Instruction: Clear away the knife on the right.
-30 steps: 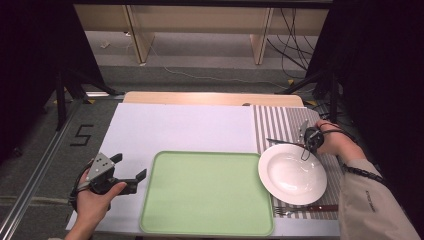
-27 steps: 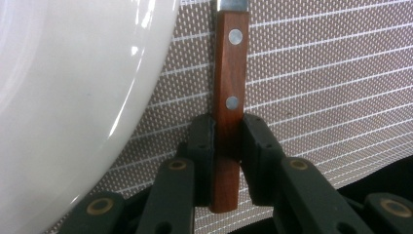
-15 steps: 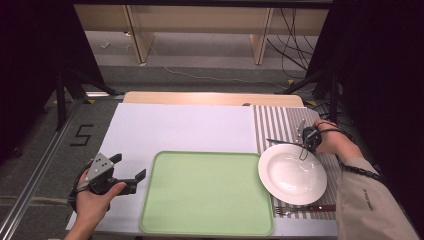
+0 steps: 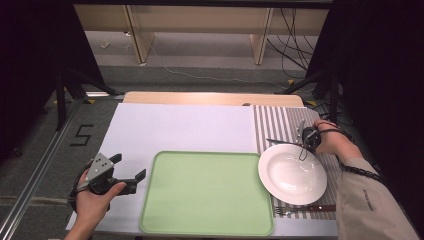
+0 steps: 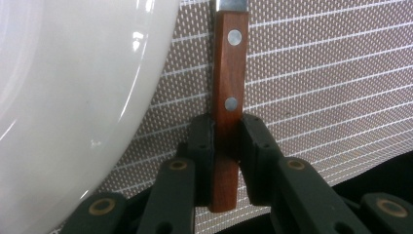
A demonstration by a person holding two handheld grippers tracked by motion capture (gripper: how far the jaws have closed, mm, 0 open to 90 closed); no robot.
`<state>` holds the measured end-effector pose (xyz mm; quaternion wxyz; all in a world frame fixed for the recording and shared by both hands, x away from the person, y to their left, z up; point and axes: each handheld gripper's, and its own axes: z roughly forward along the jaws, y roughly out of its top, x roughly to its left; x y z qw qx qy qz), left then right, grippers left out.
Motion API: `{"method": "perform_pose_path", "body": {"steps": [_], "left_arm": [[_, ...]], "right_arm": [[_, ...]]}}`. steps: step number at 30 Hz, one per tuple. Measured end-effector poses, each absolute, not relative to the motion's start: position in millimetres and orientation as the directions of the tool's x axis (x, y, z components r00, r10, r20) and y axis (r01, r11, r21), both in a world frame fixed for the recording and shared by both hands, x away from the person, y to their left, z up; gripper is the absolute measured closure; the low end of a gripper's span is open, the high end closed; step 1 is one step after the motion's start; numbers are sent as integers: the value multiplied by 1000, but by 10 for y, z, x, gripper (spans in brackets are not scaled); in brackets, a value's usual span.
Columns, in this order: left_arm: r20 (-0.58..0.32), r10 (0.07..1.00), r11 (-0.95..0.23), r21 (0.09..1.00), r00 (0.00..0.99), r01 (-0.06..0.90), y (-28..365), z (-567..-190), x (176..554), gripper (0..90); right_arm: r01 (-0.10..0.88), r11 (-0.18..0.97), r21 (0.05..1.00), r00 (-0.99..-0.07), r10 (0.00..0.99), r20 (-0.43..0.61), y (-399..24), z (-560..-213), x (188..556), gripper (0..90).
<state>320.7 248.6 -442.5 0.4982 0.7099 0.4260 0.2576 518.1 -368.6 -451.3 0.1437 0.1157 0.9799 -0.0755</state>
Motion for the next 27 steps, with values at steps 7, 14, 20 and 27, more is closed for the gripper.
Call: {"method": "perform_pose_path", "body": {"steps": [7, 14, 20, 27], "left_arm": [[-62, 860, -138, 927, 506, 349, 2485, -4428, 3212, 0], [-61, 861, -141, 926, 506, 351, 2483, -4430, 3214, 0], [-59, 861, -141, 926, 505, 349, 2483, -4430, 3212, 0], [-60, 861, -141, 926, 505, 351, 2483, -4430, 3213, 0]], "right_arm": [[270, 958, -93, -924, 231, -305, -3710, -4510, 5160, 772], [275, 956, -105, -921, 230, -314, -3718, -4491, 5156, 772], [285, 952, -110, -919, 239, -314, -3724, -4456, 5128, 773], [284, 954, -95, -915, 240, -323, -3728, -4412, 5104, 773]]}}
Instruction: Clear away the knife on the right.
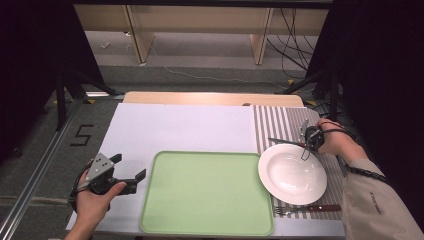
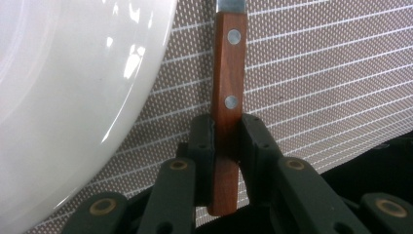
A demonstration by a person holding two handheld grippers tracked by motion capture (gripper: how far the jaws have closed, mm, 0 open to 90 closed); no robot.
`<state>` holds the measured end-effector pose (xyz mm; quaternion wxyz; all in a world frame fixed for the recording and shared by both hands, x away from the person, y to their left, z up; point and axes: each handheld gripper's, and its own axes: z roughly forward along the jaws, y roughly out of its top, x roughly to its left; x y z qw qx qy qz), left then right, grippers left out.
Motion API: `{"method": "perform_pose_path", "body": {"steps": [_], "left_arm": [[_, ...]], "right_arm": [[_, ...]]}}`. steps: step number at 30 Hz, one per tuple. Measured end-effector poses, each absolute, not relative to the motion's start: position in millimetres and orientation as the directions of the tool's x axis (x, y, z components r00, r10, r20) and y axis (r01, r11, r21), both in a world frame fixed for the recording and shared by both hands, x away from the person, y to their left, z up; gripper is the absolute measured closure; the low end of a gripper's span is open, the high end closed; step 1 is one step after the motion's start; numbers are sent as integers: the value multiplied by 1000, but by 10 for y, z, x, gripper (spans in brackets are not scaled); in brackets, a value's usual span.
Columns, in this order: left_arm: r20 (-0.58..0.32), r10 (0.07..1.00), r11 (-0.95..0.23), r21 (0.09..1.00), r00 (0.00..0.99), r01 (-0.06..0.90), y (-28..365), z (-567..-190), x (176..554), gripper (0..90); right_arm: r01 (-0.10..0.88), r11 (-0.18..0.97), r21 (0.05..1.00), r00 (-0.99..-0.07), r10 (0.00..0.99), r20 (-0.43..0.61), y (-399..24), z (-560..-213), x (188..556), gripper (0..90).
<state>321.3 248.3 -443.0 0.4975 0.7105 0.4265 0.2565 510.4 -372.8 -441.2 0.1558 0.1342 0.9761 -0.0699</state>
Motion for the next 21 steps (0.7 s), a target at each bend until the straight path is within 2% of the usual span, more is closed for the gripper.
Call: {"method": "perform_pose_path", "body": {"steps": [18, 19, 21], "left_arm": [[-58, 863, -142, 926, 502, 350, 2484, -4428, 3212, 0], [-59, 863, -141, 926, 502, 351, 2483, -4429, 3212, 0], [-58, 863, -142, 925, 502, 352, 2483, -4430, 3212, 0]], "right_arm": [[292, 956, -1, -900, 275, -339, -3640, -4238, 5059, 773], [316, 949, 8, -892, 300, -338, -3622, -4231, 5038, 772], [295, 955, 16, -897, 283, -341, -3621, -4203, 5045, 773]]}}
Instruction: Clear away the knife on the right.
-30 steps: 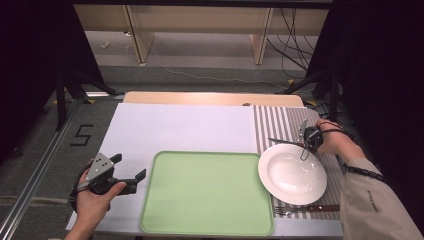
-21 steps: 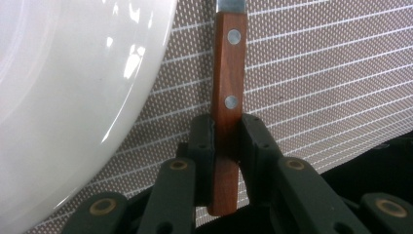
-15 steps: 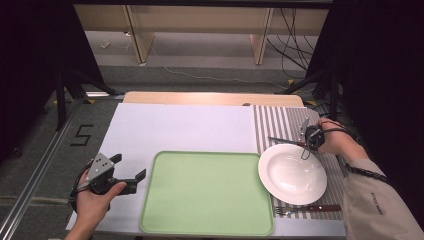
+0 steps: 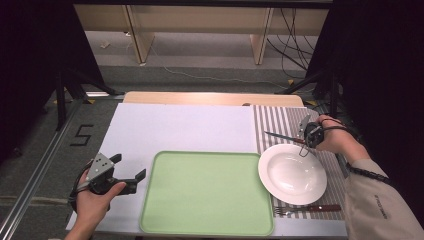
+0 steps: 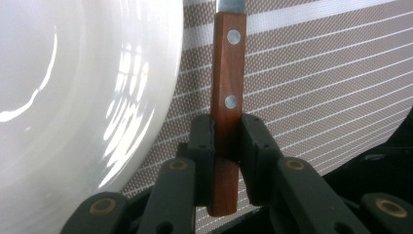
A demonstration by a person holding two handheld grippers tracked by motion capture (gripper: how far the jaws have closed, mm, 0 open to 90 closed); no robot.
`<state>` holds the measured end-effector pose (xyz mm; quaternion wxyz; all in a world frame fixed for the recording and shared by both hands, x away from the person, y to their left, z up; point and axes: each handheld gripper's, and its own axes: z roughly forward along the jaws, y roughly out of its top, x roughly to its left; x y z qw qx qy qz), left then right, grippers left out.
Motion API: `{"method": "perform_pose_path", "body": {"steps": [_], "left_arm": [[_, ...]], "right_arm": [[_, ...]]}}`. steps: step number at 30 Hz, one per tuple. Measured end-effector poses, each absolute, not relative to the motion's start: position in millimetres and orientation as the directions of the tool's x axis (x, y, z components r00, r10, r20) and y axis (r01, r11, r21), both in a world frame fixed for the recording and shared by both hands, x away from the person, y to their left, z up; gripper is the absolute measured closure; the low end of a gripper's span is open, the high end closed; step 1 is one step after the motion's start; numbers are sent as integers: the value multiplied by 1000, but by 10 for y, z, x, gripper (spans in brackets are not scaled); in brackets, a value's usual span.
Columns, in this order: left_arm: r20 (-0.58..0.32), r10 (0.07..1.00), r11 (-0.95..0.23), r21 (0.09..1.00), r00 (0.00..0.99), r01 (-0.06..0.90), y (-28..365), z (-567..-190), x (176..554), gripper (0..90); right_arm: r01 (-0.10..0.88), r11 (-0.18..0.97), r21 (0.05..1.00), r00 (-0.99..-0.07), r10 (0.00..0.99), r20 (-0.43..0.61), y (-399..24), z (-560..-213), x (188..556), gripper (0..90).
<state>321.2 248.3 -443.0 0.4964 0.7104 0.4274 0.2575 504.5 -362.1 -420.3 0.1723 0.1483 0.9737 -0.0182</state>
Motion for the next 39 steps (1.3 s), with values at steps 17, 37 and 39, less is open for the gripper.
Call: {"method": "perform_pose_path", "body": {"steps": [17, 37, 39], "left_arm": [[-58, 864, -140, 927, 500, 349, 2481, -4427, 3210, 0], [-58, 865, -139, 927, 499, 348, 2480, -4425, 3209, 0], [-58, 865, -138, 927, 499, 348, 2479, -4425, 3209, 0]], "right_arm": [[311, 947, 77, -879, 318, -355, -3500, -4051, 4912, 772], [296, 944, 148, -886, 329, -326, -3299, -3920, 4708, 772], [294, 943, 155, -886, 330, -325, -3274, -3907, 4685, 772]]}}
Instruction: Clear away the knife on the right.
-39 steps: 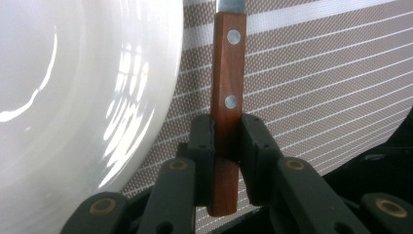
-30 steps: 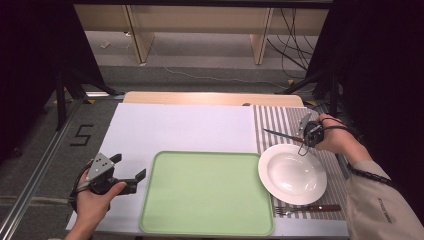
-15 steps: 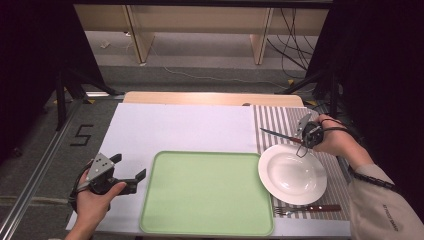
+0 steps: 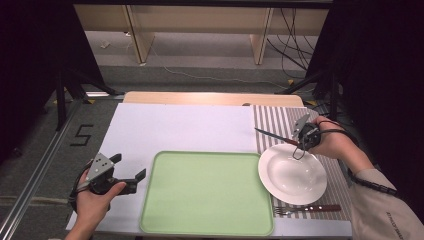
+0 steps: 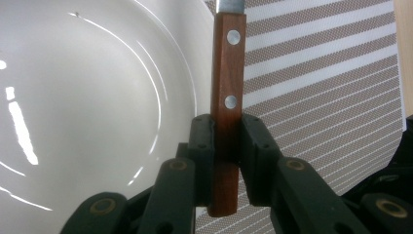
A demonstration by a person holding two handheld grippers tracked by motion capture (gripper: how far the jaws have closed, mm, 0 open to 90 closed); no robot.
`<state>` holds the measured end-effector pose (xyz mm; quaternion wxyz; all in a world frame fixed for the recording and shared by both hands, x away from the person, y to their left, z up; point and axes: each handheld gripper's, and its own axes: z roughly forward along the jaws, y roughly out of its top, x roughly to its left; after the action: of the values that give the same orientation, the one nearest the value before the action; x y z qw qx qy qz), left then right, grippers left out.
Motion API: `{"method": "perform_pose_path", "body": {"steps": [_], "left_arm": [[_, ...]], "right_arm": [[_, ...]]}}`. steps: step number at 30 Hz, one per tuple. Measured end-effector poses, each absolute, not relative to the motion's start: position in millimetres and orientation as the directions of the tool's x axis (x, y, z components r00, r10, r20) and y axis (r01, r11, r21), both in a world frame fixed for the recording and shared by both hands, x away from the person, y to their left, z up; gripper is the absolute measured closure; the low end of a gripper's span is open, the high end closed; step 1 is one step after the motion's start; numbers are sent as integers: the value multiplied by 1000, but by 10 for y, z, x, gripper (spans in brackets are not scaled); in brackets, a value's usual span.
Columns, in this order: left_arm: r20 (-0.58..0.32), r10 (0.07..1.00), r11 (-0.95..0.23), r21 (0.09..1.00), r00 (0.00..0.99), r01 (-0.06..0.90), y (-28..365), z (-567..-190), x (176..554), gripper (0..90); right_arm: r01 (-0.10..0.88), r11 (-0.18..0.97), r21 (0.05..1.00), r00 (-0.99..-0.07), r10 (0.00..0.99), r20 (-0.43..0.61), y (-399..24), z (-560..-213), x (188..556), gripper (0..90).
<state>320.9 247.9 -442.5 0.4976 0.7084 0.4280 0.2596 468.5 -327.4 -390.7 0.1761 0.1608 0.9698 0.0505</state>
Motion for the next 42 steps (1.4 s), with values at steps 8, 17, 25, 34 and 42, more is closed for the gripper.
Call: {"method": "perform_pose_path", "body": {"steps": [8, 17, 25, 34, 42], "left_arm": [[-58, 865, -138, 928, 498, 347, 2478, -4425, 3208, 0], [-57, 865, -138, 928, 498, 346, 2477, -4423, 3206, 0], [-58, 865, -138, 928, 499, 346, 2476, -4422, 3206, 0], [-57, 865, -138, 928, 498, 346, 2473, -4422, 3205, 0], [-56, 865, -139, 928, 498, 345, 2476, -4420, 3204, 0]], "right_arm": [[295, 938, 184, -888, 340, -309, -3190, -3862, 4609, 772], [302, 927, 224, -892, 357, -276, -3109, -3852, 4535, 772], [322, 912, 254, -893, 382, -238, -3031, -3850, 4456, 772], [346, 892, 290, -896, 406, -182, -2918, -3841, 4344, 771], [359, 885, 298, -898, 414, -148, -2813, -3845, 4252, 771]]}}
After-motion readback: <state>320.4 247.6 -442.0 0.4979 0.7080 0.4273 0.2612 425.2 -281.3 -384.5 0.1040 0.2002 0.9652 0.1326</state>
